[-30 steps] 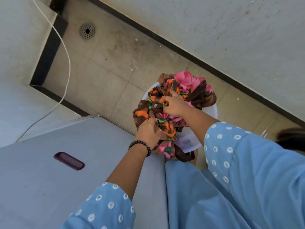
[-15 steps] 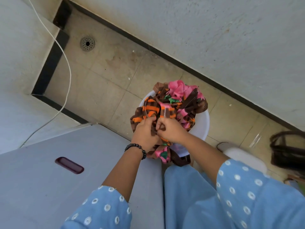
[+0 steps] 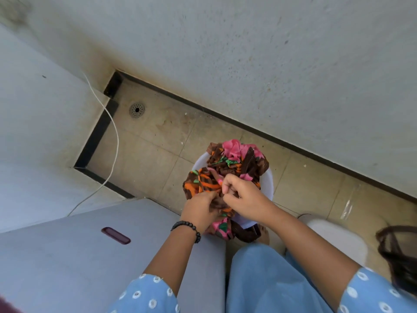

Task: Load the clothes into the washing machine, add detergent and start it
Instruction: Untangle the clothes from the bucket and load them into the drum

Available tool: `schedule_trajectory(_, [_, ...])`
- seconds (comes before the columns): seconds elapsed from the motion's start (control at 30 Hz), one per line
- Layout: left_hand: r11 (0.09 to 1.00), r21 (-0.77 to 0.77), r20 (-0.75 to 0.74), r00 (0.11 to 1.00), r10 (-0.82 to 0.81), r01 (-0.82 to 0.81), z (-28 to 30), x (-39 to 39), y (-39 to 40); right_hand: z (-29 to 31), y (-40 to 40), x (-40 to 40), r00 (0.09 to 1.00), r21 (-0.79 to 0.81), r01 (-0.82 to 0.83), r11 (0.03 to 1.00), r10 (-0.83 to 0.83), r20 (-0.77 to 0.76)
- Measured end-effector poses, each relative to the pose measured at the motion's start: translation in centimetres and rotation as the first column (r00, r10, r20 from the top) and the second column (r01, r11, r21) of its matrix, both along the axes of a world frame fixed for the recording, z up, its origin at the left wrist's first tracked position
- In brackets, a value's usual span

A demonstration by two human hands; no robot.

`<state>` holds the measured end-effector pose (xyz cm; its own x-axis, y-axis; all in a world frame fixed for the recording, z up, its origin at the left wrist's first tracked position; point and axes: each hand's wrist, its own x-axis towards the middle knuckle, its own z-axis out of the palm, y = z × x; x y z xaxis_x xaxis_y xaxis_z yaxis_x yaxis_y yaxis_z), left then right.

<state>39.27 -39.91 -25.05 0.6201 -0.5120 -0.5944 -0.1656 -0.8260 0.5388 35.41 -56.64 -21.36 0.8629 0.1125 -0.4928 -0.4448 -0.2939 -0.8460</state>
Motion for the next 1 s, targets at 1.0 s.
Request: schedule_trajectory(1.0, [0.883, -0.396, 0.110, 0.942, 0.318, -0.252, 31.4, -8.4, 0.2, 28.7, -3.6, -9.1, 0.851, -0.374, -0.370, 0.850, 0.472, 0.232])
